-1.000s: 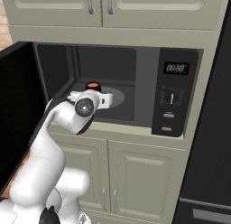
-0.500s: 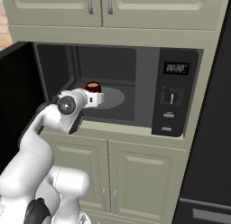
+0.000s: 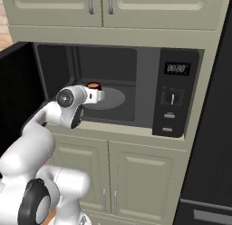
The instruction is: Pick the cup of tea, navigate to the dining table, and place it on the saucer.
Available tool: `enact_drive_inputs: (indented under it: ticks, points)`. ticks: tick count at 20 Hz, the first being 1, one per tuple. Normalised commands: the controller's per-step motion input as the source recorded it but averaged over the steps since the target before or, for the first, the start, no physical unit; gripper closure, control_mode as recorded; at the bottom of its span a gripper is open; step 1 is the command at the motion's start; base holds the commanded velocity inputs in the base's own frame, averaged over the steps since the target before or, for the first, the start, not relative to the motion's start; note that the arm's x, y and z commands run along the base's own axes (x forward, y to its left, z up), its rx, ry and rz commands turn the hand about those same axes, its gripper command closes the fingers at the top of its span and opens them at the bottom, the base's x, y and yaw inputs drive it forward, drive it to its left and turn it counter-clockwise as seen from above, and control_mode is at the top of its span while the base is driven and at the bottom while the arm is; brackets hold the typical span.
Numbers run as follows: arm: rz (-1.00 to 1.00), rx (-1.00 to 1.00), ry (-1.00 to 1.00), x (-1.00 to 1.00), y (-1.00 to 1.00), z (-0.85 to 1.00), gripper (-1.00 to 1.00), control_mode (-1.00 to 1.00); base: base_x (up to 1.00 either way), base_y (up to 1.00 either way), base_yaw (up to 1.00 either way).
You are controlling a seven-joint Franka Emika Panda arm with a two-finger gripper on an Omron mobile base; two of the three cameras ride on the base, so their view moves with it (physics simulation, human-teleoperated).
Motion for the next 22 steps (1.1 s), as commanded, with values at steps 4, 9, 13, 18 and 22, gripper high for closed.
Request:
enact_drive_inputs:
  ticks: [4, 9, 13, 18, 22]
  points:
    - [0.05, -0.01, 0.04, 0.27, 0.0, -0.07, -1.0, -1.0, 0.0, 0.0, 0.0]
    - [0.08, 0.0, 0.0, 0.23, 0.0, -0.03, -1.0, -1.0, 0.0, 0.0, 0.0]
    - [0.06, 0.0, 0.0, 0.21, 0.0, -0.05, -1.0, -1.0, 0.0, 0.0, 0.0]
    - [0.06, -0.02, 0.0, 0.06, 0.0, -0.19, -1.0, -1.0, 0.0, 0.0, 0.0]
    - [0.01, -0.06, 0.0, 0.0, 0.0, -0.18, -1.0, -1.0, 0.0, 0.0, 0.0]
